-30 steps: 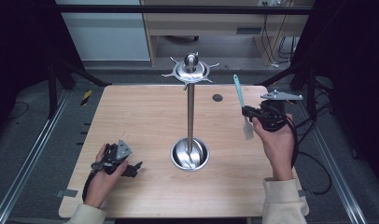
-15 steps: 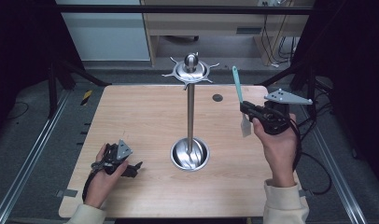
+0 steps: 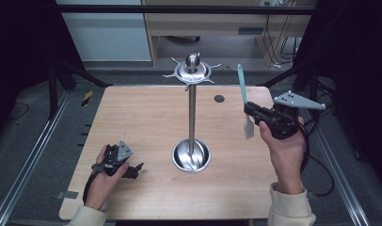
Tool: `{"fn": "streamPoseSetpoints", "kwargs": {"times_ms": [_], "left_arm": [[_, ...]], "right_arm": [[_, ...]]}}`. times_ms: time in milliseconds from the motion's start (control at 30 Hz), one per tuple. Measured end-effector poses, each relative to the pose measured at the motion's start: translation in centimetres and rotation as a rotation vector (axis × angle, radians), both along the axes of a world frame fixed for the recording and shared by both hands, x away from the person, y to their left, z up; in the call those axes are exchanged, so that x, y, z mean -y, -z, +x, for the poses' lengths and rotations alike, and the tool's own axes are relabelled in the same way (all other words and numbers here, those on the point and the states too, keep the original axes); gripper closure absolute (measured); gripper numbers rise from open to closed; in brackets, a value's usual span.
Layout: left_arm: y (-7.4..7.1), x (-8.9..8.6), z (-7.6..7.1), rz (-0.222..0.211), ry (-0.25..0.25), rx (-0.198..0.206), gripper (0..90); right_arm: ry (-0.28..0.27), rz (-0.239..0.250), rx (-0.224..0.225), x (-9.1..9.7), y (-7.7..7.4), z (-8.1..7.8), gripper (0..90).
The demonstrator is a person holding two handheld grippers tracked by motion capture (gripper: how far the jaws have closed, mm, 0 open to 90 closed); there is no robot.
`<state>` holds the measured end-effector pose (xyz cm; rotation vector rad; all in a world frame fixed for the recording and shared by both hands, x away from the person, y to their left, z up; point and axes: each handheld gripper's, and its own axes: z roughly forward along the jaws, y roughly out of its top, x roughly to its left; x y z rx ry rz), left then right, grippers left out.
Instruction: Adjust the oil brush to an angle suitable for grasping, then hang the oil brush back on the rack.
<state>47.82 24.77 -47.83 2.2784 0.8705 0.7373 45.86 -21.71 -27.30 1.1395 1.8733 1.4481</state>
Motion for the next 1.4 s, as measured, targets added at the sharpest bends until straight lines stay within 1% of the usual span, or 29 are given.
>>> {"fn": "streamPoseSetpoints", "kwargs": {"times_ms": [67, 100, 133, 167, 200, 267, 400, 667, 833, 967, 1400], "left_arm": [[0.0, 0.0, 0.0, 0.0, 0.0, -0.002, 3.0], [0.0, 0.0, 0.0, -0.003, -0.007, -0.01, 3.0], [0.0, 0.0, 0.0, -0.003, -0.007, -0.01, 3.0], [0.0, 0.0, 0.0, -0.001, -0.001, -0.001, 3.0], [0.0, 0.0, 0.0, -0.003, -0.005, -0.011, 3.0], [0.0, 0.0, 0.0, 0.003, 0.0, 0.0, 3.0], [0.0, 0.0, 0.0, 0.003, 0.002, -0.001, 3.0], [0.0, 0.0, 0.0, 0.003, 0.003, -0.001, 3.0], [0.0, 0.0, 0.0, 0.003, 0.002, -0.001, 3.0], [0.0, 0.0, 0.0, 0.005, 0.002, 0.0, 3.0], [0.0, 0.0, 0.0, 0.002, 0.003, -0.001, 3.0]], "right_arm": [[-0.008, 0.003, 0.002, 0.0, -0.1, -0.1, 82.7], [-0.009, 0.008, 0.009, 0.0, -0.2, -0.2, 82.7], [-0.011, 0.007, 0.011, 0.0, -0.3, -0.2, 82.7], [-0.012, 0.007, 0.011, 0.0, -0.3, -0.3, 82.7], [-0.016, 0.01, 0.018, 0.0, -0.4, -0.4, 82.7], [-0.024, 0.015, 0.024, -0.1, -0.5, -0.5, 82.7], [-0.038, 0.028, 0.036, -0.2, -0.8, -0.8, 82.7], [-0.074, 0.022, 0.07, -0.6, -1.7, -1.6, 82.7], [-0.095, 0.025, 0.079, -0.8, -2.0, -2.0, 82.7], [-0.113, 0.017, 0.091, -1.0, -2.2, -2.2, 82.7], [-0.147, 0.009, 0.088, -1.4, -2.2, -2.3, 82.7]]}}
